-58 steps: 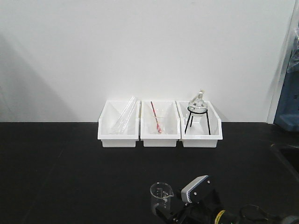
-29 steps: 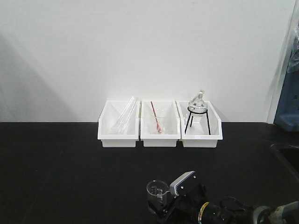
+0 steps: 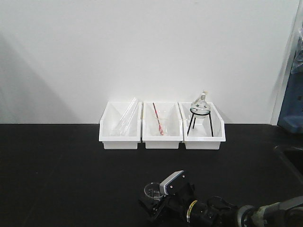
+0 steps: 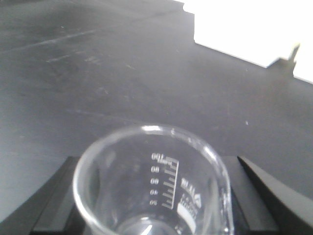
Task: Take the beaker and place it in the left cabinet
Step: 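Move the right gripper down around the clear glass beaker, then close the right gripper on the beaker and lift it off the bench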
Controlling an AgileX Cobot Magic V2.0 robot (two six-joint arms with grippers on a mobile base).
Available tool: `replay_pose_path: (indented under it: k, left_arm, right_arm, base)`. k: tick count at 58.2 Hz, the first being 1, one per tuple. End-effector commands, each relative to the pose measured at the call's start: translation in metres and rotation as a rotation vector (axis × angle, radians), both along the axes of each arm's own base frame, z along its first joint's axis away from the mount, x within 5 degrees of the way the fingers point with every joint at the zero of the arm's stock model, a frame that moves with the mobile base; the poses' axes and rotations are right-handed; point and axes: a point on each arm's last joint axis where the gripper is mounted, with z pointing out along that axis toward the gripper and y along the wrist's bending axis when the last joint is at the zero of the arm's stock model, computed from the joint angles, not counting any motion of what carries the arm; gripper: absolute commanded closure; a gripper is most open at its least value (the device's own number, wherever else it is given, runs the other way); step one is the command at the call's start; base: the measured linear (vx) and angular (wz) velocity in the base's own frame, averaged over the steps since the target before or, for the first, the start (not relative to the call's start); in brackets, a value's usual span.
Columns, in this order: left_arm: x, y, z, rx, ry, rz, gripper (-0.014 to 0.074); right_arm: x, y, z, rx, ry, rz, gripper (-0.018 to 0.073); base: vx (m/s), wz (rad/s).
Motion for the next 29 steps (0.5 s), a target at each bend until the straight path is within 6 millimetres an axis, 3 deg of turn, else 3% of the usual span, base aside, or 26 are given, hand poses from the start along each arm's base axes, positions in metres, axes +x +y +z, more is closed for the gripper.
replay_pose_path:
  k: [1,12,29]
  left_arm:
    - [-0.001,0.0,0.002,-0.015,-0.076,-0.004,0.0595]
    - [-0.001,0.0,0.002,-0.015,-0.076,-0.004,0.0595]
    - [-0.001,0.0,0.002,-0.015,-0.076,-0.004,0.0595]
  right_arm:
    - [0.008,0.004,0.036,0.091,-0.108,0.001,0.0005]
    - [0.011,0.004,0.037,0.094,-0.102,-0.004,0.0087]
    - [0.008,0.004,0.067,0.102,-0.054,-0.007,0.0403]
  base:
    - [0.0,0.0]
    - [0.0,0.0]
    - [0.0,0.0]
